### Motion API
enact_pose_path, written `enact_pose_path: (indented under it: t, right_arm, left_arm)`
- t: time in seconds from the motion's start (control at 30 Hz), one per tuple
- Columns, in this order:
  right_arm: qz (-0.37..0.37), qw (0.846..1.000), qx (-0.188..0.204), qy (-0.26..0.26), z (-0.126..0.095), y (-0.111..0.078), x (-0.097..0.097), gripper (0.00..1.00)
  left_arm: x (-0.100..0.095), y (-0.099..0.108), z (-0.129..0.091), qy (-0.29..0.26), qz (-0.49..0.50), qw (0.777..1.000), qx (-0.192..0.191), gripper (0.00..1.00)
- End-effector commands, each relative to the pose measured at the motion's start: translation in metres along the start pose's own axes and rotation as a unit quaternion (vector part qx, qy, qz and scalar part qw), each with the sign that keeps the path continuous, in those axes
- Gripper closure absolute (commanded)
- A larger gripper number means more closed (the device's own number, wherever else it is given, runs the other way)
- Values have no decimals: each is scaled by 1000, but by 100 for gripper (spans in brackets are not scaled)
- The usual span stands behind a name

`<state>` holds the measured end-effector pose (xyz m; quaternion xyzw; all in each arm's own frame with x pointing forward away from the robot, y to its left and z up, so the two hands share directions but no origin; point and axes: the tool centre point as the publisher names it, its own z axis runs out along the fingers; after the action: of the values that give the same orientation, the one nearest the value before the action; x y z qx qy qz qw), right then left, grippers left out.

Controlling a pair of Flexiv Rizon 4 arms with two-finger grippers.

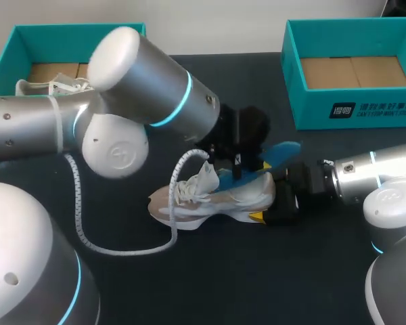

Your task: Take the shoe out of the shoebox, open the shoe tongue, remove and reinsert the insole, then place the shoe into the shoebox

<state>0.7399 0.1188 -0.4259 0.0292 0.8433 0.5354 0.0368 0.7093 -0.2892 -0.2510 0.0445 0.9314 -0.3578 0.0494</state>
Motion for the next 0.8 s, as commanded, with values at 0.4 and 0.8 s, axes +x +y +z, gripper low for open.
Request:
enact_pose_path:
  t: [0.4,0.8]
  right_arm:
    - [0,1000,1,-1,4,-4,2,100]
    - [0,1000,1,-1,4,-4,2,100]
  left_arm:
    - [-9,-79,-99,23,-59,983,175,100]
    - [-11,-102,-120,70,-84,953,283,100]
